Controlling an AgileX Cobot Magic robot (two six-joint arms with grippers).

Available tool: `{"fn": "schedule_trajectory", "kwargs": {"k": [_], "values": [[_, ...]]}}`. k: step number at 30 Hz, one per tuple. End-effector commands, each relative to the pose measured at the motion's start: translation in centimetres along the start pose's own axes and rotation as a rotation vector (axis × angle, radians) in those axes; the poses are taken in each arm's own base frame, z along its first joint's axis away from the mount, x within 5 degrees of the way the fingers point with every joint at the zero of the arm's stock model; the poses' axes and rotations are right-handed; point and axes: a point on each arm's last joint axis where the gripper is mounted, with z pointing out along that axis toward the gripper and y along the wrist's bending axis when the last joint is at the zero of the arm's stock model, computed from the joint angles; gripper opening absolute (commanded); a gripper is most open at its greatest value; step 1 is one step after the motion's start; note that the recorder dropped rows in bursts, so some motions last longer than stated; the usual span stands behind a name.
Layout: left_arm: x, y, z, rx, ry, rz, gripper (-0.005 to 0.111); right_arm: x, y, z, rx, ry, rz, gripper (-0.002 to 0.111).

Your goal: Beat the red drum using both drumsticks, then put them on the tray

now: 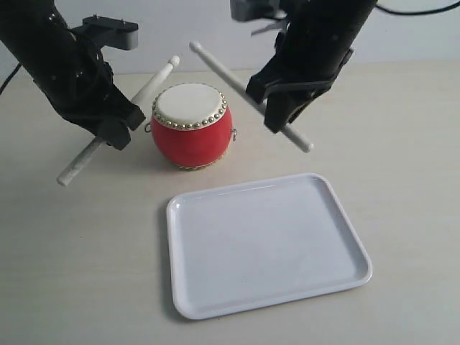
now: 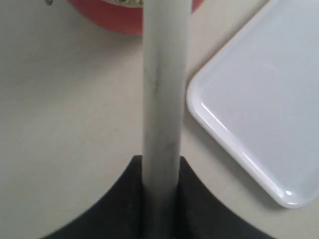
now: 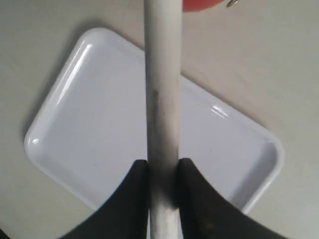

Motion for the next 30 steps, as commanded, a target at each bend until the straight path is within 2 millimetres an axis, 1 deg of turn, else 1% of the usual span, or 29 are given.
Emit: {"fn": "schedule_trajectory", "kwargs": {"k": [1, 2, 4, 5, 7, 9, 12, 13, 16, 19, 20, 22, 24, 26, 27, 29, 30], "values": [[0.2, -0.8, -2.6, -0.011, -0.059, -0.006, 0.000, -0.5, -1.4, 5.7, -0.069, 0.115, 0.023, 0.000], [0.3, -0.8, -2.9, -0.012, -0.066, -0.004, 0.000, -0.5, -1.8, 7.0, -0.076, 0.146, 0.031, 0.000], [0.3, -0.9, -3.2, -0.014, -0.072, -0.005, 0.000, -0.4, -2.1, 8.1, -0.081, 0.174, 0.047, 0.000], [0.3, -0.8, -3.1, -0.014, -0.074, -0.006, 0.000, -0.3, -2.2, 8.4, -0.081, 0.180, 0.046, 0.000], [0.2, -0.8, -2.9, -0.015, -0.075, -0.007, 0.000, -0.5, -2.2, 8.3, -0.080, 0.177, 0.047, 0.000], [0.2, -0.7, -2.3, -0.015, -0.068, -0.010, 0.000, -0.8, -2.0, 7.2, -0.071, 0.144, 0.037, 0.000], [0.1, -0.3, -0.5, -0.023, -0.079, -0.021, 0.000, -1.1, -1.2, 4.2, -0.049, 0.070, 0.015, 0.000], [0.2, -0.1, 0.4, -0.024, -0.071, -0.026, 0.000, -1.1, -0.8, 2.8, -0.039, 0.037, 0.008, 0.000], [0.4, 0.4, 3.8, -0.014, -0.003, -0.041, 0.000, -0.6, 0.5, -1.5, -0.010, -0.065, -0.023, 0.000], [0.5, 1.0, 7.1, -0.001, 0.069, -0.056, 0.000, 0.2, 1.8, -5.2, 0.012, -0.154, -0.048, 0.000], [0.6, 1.2, 8.3, 0.003, 0.093, -0.058, 0.000, 0.4, 2.2, -6.1, 0.018, -0.177, -0.054, 0.000], [0.8, 1.4, 10.0, 0.011, 0.134, -0.048, 0.000, 1.0, 2.9, -8.0, 0.031, -0.222, -0.067, 0.000], [0.7, 1.6, 10.7, 0.017, 0.155, -0.051, 0.000, 1.4, 3.2, -9.0, 0.039, -0.247, -0.074, 0.000], [0.7, 1.5, 10.6, 0.022, 0.165, -0.055, 0.000, 1.6, 3.3, -9.1, 0.039, -0.249, -0.075, 0.000], [0.6, 1.4, 10.1, 0.026, 0.163, -0.055, 0.000, 1.6, 3.2, -8.7, 0.036, -0.237, -0.071, 0.000], [0.4, 1.2, 8.7, 0.028, 0.151, -0.049, 0.000, 1.4, 2.8, -7.3, 0.028, -0.213, -0.058, 0.000], [0.3, 1.0, 7.8, 0.027, 0.137, -0.045, 0.000, 1.2, 2.4, -6.0, 0.018, -0.190, -0.044, 0.000]]}}
